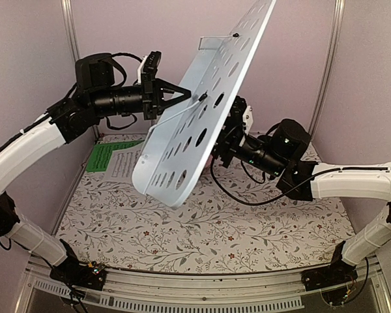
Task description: Set up the instrument practice props
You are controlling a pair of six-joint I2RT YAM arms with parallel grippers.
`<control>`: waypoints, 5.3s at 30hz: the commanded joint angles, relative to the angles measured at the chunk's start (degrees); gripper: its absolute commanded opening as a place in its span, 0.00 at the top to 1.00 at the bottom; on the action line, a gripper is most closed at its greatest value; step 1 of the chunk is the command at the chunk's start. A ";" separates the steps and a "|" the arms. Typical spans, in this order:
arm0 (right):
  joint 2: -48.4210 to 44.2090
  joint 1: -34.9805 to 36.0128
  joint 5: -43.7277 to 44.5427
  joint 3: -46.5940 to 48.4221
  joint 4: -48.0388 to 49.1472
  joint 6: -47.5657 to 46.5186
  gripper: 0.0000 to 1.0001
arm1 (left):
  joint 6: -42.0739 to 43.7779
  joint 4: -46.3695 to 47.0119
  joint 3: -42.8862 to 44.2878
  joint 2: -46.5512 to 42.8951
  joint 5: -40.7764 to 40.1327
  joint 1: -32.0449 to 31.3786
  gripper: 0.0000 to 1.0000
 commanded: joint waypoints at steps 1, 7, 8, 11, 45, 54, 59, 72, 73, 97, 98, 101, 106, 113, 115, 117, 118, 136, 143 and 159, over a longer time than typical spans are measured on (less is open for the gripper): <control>1.49 0.54 3.01 2.44 2.40 0.42 0.66 | -3.99 20.08 1.39 -5.00 -0.34 0.23 1.00; 0.74 0.68 5.08 2.27 2.81 0.78 1.00 | -4.71 20.35 0.12 -5.05 -0.84 0.70 1.00; 0.47 0.68 5.52 2.18 2.77 0.80 1.00 | -4.76 20.19 -0.11 -5.00 -0.89 0.95 1.00; -0.40 0.68 5.33 1.88 2.31 0.66 1.00 | -5.10 20.52 -1.67 -5.44 -1.23 2.09 1.00; -5.08 -4.90 22.71 26.21 -27.09 9.15 1.00 | 25.33 36.21 -52.45 -19.90 -13.93 19.04 0.15; -11.14 -6.56 18.18 12.92 -7.90 9.58 1.00 | 32.98 53.13 -63.61 -14.02 -19.06 8.30 0.27; -12.34 -6.87 16.74 7.15 2.54 10.07 1.00 | 34.75 57.40 -61.90 -6.91 -20.55 2.63 0.30; -11.75 -7.26 11.01 4.64 15.63 15.06 1.00 | 39.60 67.43 -52.84 10.72 -24.21 -7.63 0.35; -11.70 -7.31 10.83 4.71 15.69 15.33 1.00 | 39.80 67.26 -51.71 11.87 -25.14 -8.03 0.36; -10.81 -7.30 9.40 3.38 18.06 18.89 1.00 | 42.88 58.14 -35.54 23.08 -45.88 -18.03 0.38; -10.92 -7.27 9.51 3.21 17.99 18.91 1.00 | 42.54 57.43 -35.19 23.25 -46.99 -17.99 0.38; -11.13 -7.23 9.76 3.17 17.34 19.39 1.00 | 42.87 55.73 -34.01 24.00 -49.25 -18.06 0.39; -11.04 -7.26 10.53 2.86 16.67 21.48 1.00 | 48.17 52.20 -30.16 25.74 -53.36 -18.15 0.38; -10.86 -7.27 10.81 2.79 15.65 23.38 1.00 | 57.08 52.27 -27.79 27.64 -53.84 -18.15 0.44; -11.04 -7.27 10.97 2.99 15.36 23.25 1.00 | 59.09 52.30 -27.84 27.88 -53.41 -18.21 0.49; -11.15 -7.26 11.11 3.48 14.14 22.69 1.00 | 61.17 51.99 -28.24 27.97 -53.20 -18.17 0.54; -11.25 -7.23 11.15 3.88 13.48 22.41 1.00 | 62.17 51.92 -28.45 27.97 -53.12 -18.15 0.56; -11.41 -8.78 11.37 11.76 3.39 17.09 1.00 | 79.59 50.56 -36.45 26.56 -49.96 -16.59 0.95; -9.95 -10.12 10.90 18.31 -0.07 16.37 1.00 | 84.38 50.56 -37.77 26.76 -47.39 -14.15 0.97; -7.19 -12.47 11.08 26.52 -6.91 15.57 1.00 | 92.35 48.45 -43.30 27.69 -43.88 -9.04 0.98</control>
